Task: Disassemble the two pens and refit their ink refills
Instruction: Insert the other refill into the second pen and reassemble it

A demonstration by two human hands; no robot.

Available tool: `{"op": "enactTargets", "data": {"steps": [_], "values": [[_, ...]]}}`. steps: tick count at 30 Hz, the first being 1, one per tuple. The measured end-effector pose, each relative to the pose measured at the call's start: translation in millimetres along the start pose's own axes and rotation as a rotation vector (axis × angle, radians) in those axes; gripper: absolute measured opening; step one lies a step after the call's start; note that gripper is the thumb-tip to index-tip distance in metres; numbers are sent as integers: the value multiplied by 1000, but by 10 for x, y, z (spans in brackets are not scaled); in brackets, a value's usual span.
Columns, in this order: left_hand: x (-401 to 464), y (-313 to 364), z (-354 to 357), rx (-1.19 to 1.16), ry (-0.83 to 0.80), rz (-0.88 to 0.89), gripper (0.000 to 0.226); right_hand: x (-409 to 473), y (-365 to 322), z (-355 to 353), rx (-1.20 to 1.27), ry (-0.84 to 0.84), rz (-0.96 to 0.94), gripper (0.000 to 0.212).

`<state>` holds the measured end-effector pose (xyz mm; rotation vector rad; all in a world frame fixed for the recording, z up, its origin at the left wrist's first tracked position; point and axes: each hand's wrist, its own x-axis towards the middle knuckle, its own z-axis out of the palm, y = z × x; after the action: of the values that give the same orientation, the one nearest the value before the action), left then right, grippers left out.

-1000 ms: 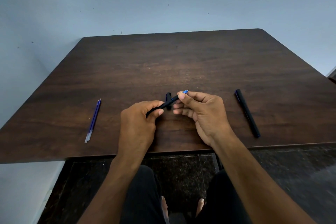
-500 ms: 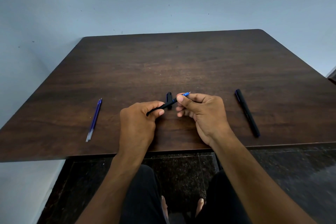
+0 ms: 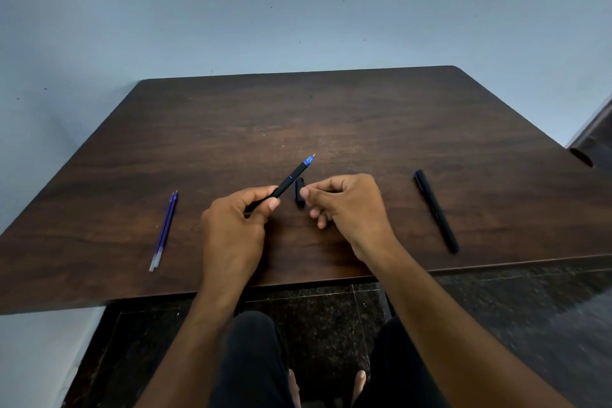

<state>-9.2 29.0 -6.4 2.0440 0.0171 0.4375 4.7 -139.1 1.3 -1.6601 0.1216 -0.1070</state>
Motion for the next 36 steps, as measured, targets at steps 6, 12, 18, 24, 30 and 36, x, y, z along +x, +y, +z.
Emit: {"op": "enactTargets", "data": {"steps": [6,12,18,24,30,36], "values": [[27,-50,14,-62,-25,-40,21,189,-182,142,-485,111,-49,21],[49,-48,9,-18,-14,-37,18,242,-257,274,-793,12,43,34],[47,-21,14,-20,-18,-36,19,217,-264,199,-758,-1,48,11],[41,-6,15,3,-26,-43,20,204,-125,60,-282,102,40,34],[42,-17,21,0,-63,-33,19,199,-147,-163,561,183,122,13],[56,-26,22,-63,-128,-52,26,133,-249,-197,584,66,128,11]]}}
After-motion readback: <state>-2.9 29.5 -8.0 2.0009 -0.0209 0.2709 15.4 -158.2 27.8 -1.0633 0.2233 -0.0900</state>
